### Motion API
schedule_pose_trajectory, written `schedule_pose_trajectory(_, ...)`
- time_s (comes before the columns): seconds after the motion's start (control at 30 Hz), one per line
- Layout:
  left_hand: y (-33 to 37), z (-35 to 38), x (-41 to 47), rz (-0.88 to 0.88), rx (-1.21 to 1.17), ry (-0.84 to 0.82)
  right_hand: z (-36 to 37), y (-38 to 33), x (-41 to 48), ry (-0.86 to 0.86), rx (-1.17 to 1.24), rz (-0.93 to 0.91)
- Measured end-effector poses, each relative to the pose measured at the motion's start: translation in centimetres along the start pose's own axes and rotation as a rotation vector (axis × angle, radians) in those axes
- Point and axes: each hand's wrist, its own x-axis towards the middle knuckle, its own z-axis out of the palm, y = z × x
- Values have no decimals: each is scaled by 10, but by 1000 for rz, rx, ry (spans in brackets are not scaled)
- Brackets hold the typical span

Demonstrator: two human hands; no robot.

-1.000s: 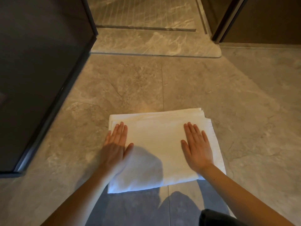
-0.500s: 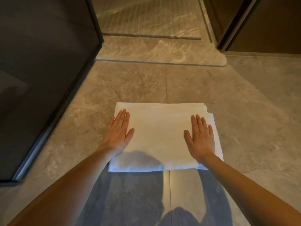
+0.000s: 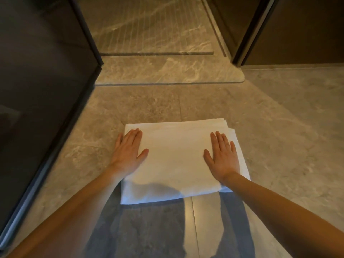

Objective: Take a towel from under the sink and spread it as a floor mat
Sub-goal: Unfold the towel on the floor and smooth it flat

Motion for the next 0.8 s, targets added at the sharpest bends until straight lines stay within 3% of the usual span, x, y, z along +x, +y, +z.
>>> schedule_pose_trajectory(0.27,-12,-47,53,-51,-151,-205,-2,-1,0,-5,-7,7)
schedule_pose_trajectory(0.4,-7,-67,64,22,-78,-219,-9,-6,-2,-36,-5,-1)
schedule_pose_trajectory(0.53,1,-76,46,53,-313,-154,-27,-19,4,-108,20,39)
schedule_pose_trajectory(0.7,15,-85,5,117,-349,89,-76,-43,39,23,255,-381)
schedule_pose_trajectory(0.8,21,-93,-10,150,-400,145,-84,-52,55,8,205,-419)
